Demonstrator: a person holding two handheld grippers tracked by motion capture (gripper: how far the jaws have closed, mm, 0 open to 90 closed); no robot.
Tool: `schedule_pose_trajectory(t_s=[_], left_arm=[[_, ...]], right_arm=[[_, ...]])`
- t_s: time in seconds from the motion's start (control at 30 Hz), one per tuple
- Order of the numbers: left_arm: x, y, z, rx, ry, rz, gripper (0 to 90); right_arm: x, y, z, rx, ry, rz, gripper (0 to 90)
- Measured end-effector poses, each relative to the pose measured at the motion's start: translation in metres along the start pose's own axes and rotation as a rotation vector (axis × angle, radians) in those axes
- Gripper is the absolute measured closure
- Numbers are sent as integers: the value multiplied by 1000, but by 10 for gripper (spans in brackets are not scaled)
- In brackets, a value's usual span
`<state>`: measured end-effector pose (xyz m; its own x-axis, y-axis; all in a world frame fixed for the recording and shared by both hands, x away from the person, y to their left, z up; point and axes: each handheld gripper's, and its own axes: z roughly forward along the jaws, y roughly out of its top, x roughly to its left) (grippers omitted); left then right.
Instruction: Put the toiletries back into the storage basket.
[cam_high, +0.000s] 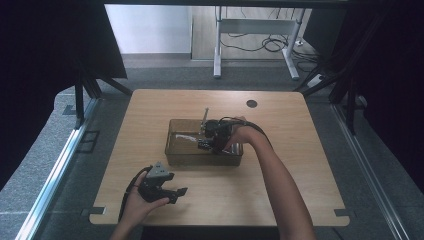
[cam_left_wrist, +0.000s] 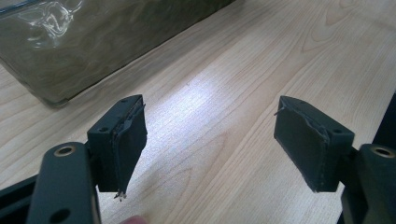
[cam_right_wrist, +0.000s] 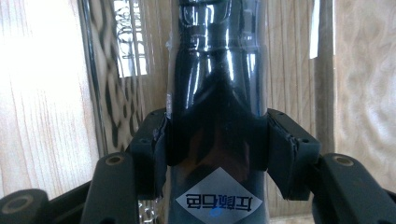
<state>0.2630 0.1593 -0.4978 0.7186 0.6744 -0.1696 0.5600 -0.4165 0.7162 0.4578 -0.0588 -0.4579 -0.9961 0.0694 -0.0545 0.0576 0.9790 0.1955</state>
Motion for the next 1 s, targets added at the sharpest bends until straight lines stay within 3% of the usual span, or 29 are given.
schedule_pose_trajectory(t_s=[0.6, 0.77, 1.0], left_arm=[[1, 0, 0, 1, 0, 0, 258], [1, 0, 0, -1, 3, -2, 258], [2, -1, 0, -3, 2, -3, 258]], right_arm=[[0, -2, 12, 15, 13, 1, 449], [0, -1, 17, 27, 12, -17, 448], [-3, -3, 21, 31, 17, 4, 447]])
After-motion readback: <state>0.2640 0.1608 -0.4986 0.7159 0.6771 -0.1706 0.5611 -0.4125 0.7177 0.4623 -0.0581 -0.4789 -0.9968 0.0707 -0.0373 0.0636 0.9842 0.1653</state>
